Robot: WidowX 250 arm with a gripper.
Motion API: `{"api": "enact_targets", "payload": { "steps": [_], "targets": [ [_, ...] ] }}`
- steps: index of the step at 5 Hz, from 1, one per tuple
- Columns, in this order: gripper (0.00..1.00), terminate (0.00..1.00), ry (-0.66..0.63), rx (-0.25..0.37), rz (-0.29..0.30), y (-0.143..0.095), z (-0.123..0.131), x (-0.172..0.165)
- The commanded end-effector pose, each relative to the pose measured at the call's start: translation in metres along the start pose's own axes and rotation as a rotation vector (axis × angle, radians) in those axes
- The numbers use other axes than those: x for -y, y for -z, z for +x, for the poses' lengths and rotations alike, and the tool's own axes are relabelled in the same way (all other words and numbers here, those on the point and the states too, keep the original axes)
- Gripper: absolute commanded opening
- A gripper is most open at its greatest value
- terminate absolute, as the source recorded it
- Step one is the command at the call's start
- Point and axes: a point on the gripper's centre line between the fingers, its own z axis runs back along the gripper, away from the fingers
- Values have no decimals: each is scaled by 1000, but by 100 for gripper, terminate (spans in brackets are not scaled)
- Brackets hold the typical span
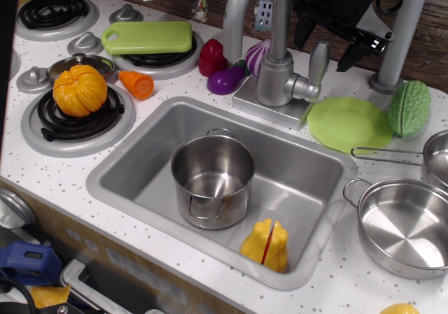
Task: Turn lever vertical to front
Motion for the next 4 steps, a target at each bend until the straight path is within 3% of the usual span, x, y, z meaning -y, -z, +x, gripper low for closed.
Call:
{"api": "enact_targets", "payload": {
  "steps": [1,2,3,4],
  "targets": [
    [0,0,-23,34,-15,-21,9,-2],
    [0,0,-33,24,-21,-23,3,0],
    [0,0,-47,-42,-56,-23,-7,8],
    [0,0,-85,-147,-100,-28,-22,12]
  ]
}}
